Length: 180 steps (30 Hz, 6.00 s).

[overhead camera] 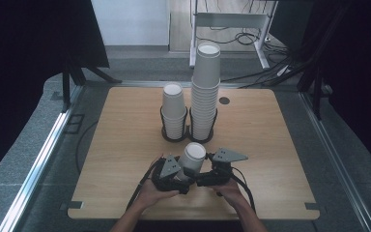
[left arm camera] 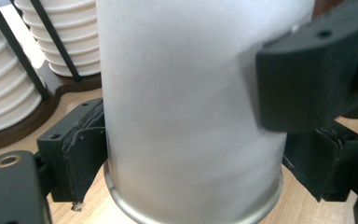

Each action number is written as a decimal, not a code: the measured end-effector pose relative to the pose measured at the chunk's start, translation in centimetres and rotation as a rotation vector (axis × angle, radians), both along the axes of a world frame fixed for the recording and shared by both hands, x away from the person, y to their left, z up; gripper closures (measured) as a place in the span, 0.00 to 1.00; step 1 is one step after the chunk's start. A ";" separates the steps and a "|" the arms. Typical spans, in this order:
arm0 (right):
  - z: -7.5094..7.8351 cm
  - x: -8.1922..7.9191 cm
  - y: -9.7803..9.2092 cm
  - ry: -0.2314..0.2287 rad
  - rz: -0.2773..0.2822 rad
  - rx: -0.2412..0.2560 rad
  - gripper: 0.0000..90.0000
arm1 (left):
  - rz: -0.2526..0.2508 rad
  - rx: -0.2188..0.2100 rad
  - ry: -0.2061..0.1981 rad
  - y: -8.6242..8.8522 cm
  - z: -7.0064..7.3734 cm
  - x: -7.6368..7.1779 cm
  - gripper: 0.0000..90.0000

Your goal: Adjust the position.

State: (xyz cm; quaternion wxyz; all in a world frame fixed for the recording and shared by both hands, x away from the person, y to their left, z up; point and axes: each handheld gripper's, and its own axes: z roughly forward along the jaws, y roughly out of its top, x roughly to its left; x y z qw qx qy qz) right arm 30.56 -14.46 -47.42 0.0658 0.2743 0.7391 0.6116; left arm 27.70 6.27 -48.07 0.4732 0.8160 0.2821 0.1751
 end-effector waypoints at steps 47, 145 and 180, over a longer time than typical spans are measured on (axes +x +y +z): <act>0.0 -0.2 -0.1 -0.007 0.027 -0.010 0.09 | 0.059 0.171 -0.134 -0.4 0.2 -0.7 0.16; 3.7 3.0 3.2 -0.077 0.463 -0.916 0.25 | 0.068 0.661 -0.428 -4.1 -2.5 -2.3 0.02; 3.0 3.5 -1.7 -0.087 0.274 -0.624 0.25 | 0.124 0.490 -0.386 -1.1 0.7 -2.5 0.00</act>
